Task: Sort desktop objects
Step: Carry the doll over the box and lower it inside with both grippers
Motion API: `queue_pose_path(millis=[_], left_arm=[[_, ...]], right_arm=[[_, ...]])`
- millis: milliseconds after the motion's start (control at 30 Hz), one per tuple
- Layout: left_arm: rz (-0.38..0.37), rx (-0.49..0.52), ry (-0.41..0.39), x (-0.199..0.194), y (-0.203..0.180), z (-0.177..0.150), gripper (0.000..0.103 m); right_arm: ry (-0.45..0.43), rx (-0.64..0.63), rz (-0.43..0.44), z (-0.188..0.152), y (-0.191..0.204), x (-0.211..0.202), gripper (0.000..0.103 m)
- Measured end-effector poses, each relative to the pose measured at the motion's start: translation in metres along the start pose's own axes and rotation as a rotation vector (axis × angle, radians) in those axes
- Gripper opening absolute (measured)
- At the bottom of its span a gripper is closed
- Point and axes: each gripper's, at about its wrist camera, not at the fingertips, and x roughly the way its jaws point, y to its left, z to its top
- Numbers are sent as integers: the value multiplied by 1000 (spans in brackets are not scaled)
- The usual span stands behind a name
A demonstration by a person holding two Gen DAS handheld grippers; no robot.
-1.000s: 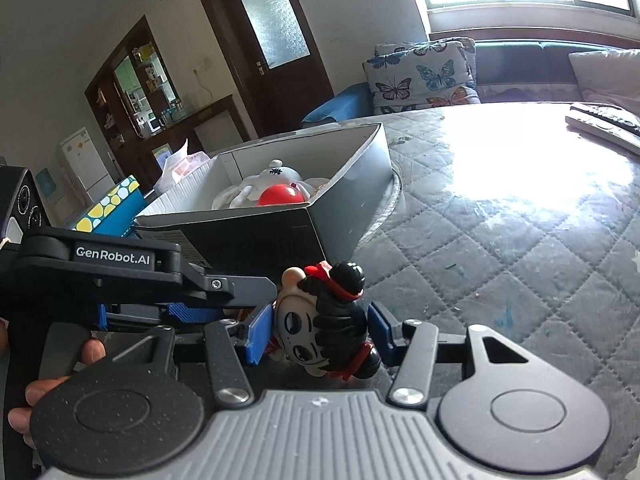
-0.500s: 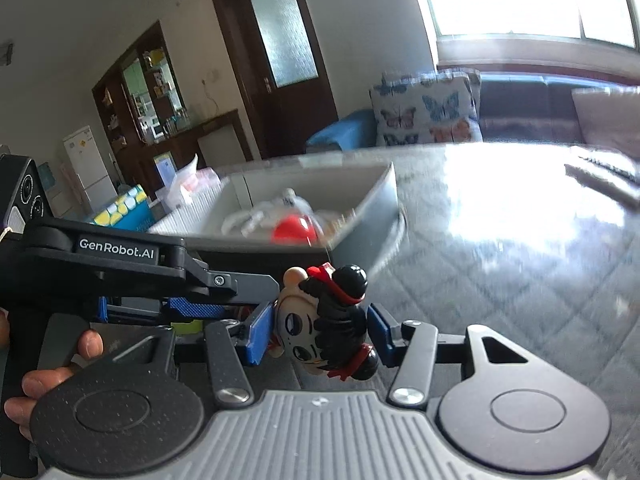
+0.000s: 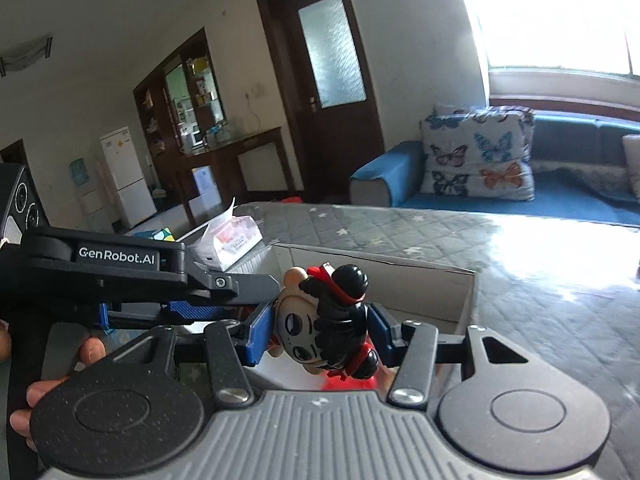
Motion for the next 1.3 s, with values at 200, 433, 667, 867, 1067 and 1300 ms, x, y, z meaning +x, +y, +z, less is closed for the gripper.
queue_pose_path(millis=[200,433,667,867,1067,1300], left_arm=[[56,-59,31,26,38,23,38],[61,-151,61,44,75,29,38],[76,-161,64,47,85,33,38],[122,-145,72,49,88,34,37],[161,-89,81,53,82,33,36],[172,-59,87,53,79,31,37]], right_arm=[[80,44,44,11,-5,58,52],[141,64,72,12,-10,95,51],[152,37,71,13,-2,108,47],[192,25,70,6,4,119,47],[224,11,59,-2,8,125,46],[242,-17,52,-6,11,126,46]])
